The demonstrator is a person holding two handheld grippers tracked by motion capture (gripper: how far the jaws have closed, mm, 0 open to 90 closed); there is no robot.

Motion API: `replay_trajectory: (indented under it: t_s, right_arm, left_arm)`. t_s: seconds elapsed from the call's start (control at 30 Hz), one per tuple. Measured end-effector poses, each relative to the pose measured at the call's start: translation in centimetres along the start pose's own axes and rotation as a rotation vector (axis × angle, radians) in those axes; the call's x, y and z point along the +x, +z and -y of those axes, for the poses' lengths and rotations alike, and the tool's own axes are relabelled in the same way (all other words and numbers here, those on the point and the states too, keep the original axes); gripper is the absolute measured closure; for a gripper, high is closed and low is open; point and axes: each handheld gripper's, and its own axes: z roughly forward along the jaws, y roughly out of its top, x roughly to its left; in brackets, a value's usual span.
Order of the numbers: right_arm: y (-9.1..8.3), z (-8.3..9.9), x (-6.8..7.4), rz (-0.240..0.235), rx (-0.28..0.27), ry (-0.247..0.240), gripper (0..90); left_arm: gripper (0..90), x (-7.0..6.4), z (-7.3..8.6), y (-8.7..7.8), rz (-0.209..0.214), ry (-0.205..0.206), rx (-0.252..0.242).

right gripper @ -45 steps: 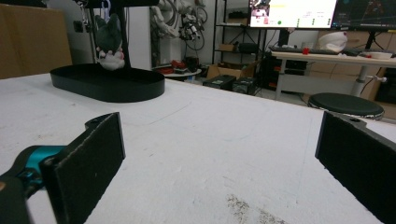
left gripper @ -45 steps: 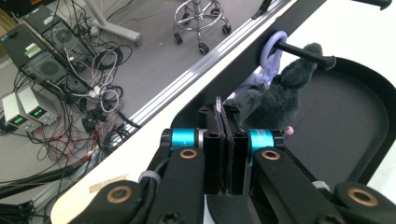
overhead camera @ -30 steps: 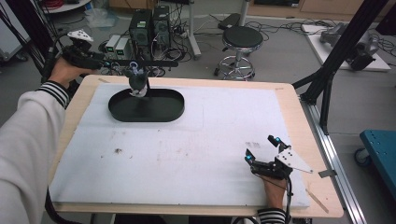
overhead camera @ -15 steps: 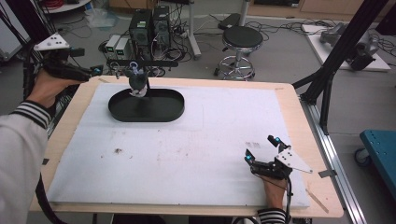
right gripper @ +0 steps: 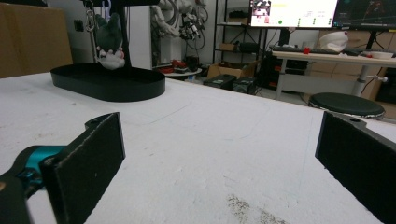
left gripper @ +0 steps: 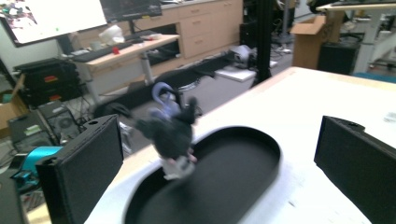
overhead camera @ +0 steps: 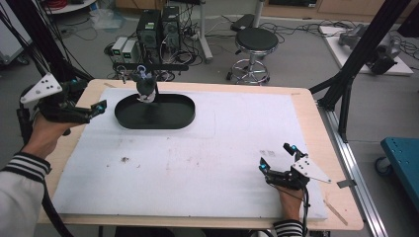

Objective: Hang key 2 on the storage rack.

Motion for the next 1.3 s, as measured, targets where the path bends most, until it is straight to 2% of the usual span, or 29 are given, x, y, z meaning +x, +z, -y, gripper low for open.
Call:
replay_trajectory:
  t_s: [0.2, 0.37, 0.43, 0.47, 0.73, 0.9, 0.97, 1.07, 1.2, 1.3]
  right_arm:
    - [0.0, 0.0, 0.0, 0.002, -0.004, -0.011, 0.6]
    - [0.0, 0.0, -0.1, -0.003, -0.001, 0.006, 0.6]
    - [0.0, 0.0, 0.0, -0.002, -0.001, 0.004, 0.6]
    - [0.0, 0.0, 0.0, -0.001, -0.001, 0.004, 0.6]
    - [0.0, 0.0, 0.0, -0.001, -0.001, 0.004, 0.6]
    - [0.0, 0.0, 0.0, -0.001, -0.001, -0.004, 0.6]
    - [0.0, 0.0, 0.0, 0.0, -0.001, -0.003, 0.6]
    - [0.0, 0.0, 0.0, 0.0, -0.003, -0.009, 0.6]
    - [0.0, 0.0, 0.0, 0.001, -0.003, -0.008, 0.6]
    - [0.0, 0.0, 0.0, -0.002, 0.0, 0.0, 0.6]
  left_arm:
    - [1.7, -2.6, 2.4, -0.3, 0.037, -0.013, -0.026]
    - [1.7, -4.6, 4.4, -0.4, 0.048, -0.015, -0.046]
    - [1.7, -5.3, 5.1, -0.4, 0.053, -0.014, -0.041]
    - [1.7, -5.8, 5.7, -0.5, 0.058, -0.023, -0.056]
    - [1.7, -8.4, 10.2, -1.3, 0.026, -0.081, -0.08]
    - [1.7, -9.0, 12.1, -1.8, 0.019, -0.082, -0.112]
    - [1.7, -9.1, 13.0, -1.9, 0.019, -0.103, -0.132]
    - [1.7, -9.4, 14.0, -1.8, 0.015, -0.1, -0.121]
    - [1.7, -9.4, 14.6, -1.9, 0.015, -0.105, -0.136]
    - [1.7, -9.3, 14.6, -1.8, 0.009, -0.127, -0.135]
